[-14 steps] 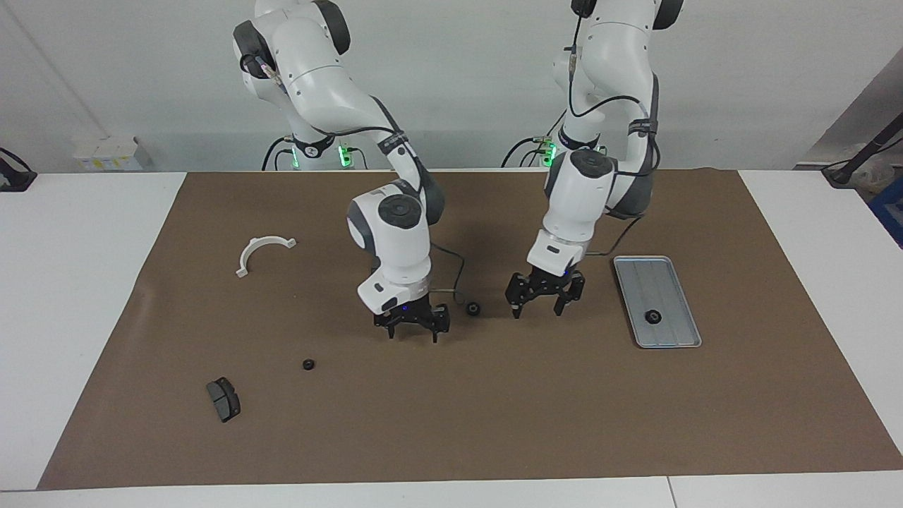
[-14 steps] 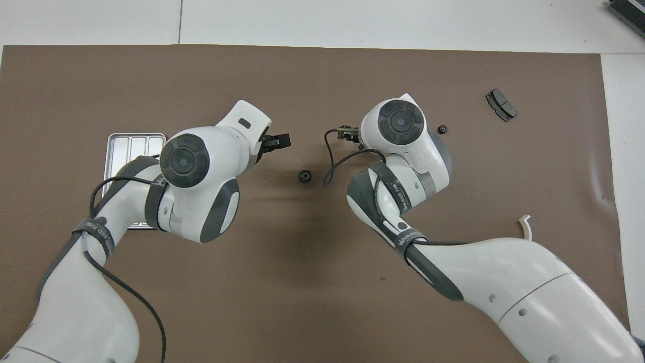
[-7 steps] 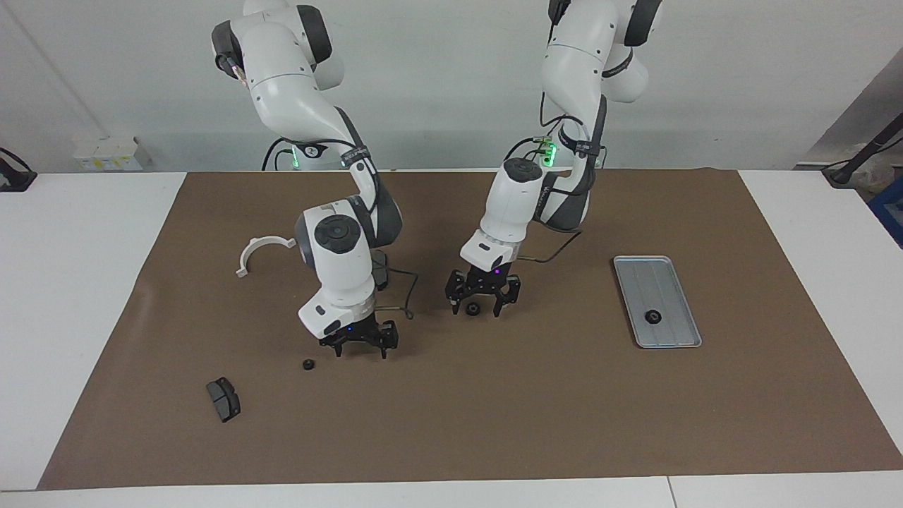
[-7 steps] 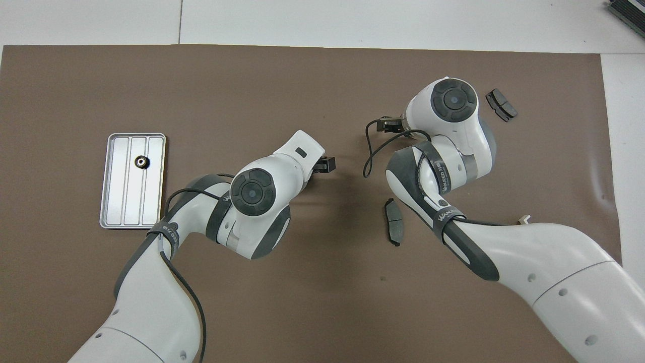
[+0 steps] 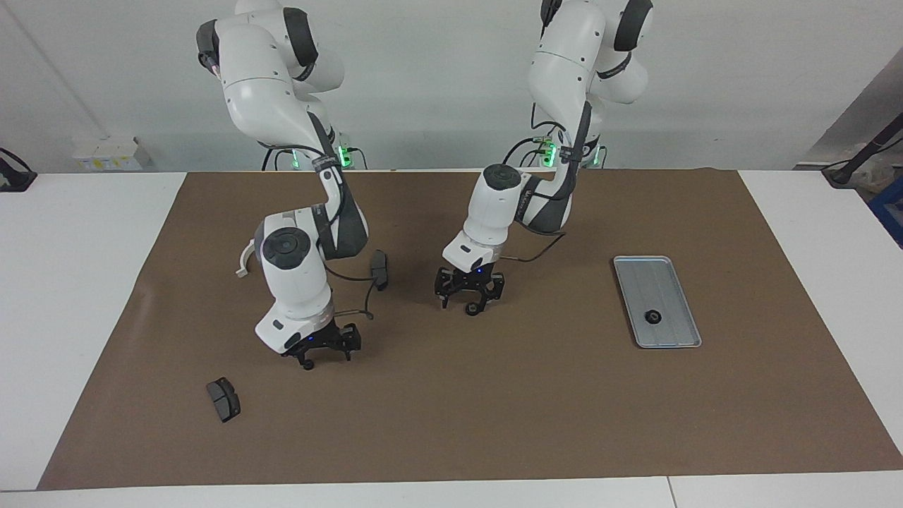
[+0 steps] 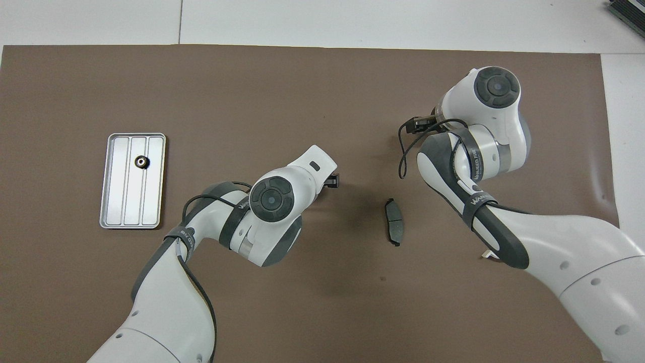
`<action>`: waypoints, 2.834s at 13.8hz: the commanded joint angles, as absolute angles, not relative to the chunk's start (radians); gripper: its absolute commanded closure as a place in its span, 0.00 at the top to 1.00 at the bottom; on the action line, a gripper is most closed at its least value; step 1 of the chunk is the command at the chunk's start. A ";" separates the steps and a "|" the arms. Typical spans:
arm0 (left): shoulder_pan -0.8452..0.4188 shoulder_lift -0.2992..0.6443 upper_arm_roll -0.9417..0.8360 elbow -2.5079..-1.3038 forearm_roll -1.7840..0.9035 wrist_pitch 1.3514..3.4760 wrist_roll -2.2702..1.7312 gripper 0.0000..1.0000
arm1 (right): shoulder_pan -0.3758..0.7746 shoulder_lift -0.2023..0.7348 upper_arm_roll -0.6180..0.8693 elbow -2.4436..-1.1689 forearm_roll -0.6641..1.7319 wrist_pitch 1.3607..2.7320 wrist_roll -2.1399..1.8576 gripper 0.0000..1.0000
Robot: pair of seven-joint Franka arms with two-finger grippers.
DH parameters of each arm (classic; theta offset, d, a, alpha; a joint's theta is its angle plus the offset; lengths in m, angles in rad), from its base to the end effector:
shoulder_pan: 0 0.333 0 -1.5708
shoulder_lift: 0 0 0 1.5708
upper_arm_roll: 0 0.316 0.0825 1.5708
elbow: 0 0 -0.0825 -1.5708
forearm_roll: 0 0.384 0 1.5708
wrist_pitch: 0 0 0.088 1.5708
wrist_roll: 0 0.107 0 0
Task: Pick bearing gear from pile to tray
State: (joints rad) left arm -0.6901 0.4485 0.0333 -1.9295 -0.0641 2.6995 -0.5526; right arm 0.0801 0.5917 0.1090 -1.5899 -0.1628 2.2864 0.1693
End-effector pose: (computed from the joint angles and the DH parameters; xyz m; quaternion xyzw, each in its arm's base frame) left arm 0.5182 -0.3987 0.2881 0.9866 -0.0278 0.1254 0.1004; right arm 0.6956 0.1181 0.3014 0.9967 0.0490 0.0600 0.0241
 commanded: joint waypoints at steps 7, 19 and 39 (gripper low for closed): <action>-0.707 0.428 0.046 -1.950 -0.066 2.619 -0.532 0.29 | 0.025 0.595 0.127 -1.595 -0.143 2.292 0.078 0.73; -0.366 0.407 0.051 -1.680 -0.066 2.185 -0.315 0.21 | 0.043 0.588 0.133 -1.606 -0.132 2.341 0.181 0.00; -0.096 0.278 0.044 -1.914 -0.077 2.296 0.081 1.00 | 0.489 0.552 0.152 -1.657 -0.149 2.319 0.830 0.82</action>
State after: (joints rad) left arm -0.0058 0.2849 0.0329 -1.9234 -0.0692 2.2676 0.2499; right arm 0.4929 0.5854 0.1524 -1.6171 -0.1428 2.3213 0.8040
